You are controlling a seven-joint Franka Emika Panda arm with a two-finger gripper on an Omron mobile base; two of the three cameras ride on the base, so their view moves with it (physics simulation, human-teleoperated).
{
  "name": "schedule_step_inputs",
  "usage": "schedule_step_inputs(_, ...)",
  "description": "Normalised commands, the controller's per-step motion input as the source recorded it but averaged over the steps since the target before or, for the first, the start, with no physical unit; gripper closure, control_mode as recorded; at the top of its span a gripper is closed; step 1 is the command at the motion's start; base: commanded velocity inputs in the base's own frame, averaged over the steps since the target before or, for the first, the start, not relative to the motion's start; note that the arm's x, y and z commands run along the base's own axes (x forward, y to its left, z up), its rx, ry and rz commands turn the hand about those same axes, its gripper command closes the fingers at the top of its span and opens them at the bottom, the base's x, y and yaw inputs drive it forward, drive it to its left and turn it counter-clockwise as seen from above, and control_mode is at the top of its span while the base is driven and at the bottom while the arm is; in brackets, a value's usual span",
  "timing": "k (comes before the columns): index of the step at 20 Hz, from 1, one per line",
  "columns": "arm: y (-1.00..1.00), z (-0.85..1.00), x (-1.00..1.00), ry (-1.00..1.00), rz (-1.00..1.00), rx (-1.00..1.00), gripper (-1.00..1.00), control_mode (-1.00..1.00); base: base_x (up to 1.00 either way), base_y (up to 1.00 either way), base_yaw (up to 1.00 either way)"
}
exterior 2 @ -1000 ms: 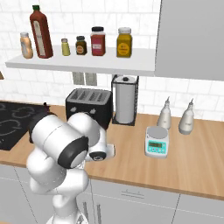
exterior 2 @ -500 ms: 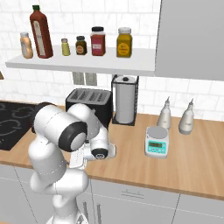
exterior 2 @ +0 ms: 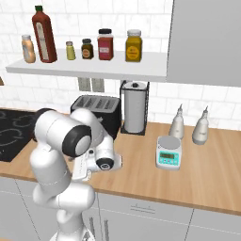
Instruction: Put the shaker and condiment bottle from the counter next to their counterparts in the cabinet.
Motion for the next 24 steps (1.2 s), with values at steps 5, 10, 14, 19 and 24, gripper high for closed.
schedule_step_inputs(5,0.32,0.00,0.00,0.00,0.00,0.00,-1.00,-1.00,0.00,0.00,0.00)
schedule_step_inputs(10,0.32,0.00,0.00,0.00,0.00,0.00,-1.00,-1.00,0.00,0.00,0.00)
schedule_step_inputs(14,0.15,0.00,0.00,0.00,-0.01,0.00,1.00,-1.00,0.00,0.00,0.00)
schedule_step_inputs(19,0.02,0.00,0.03,0.11,-0.02,0.00,1.00,-1.00,0.00,0.00,0.00)
schedule_step_inputs(24,-0.24,0.53,-0.39,0.11,-0.12,0.01,1.00,-1.00,0.00,0.00,0.00)
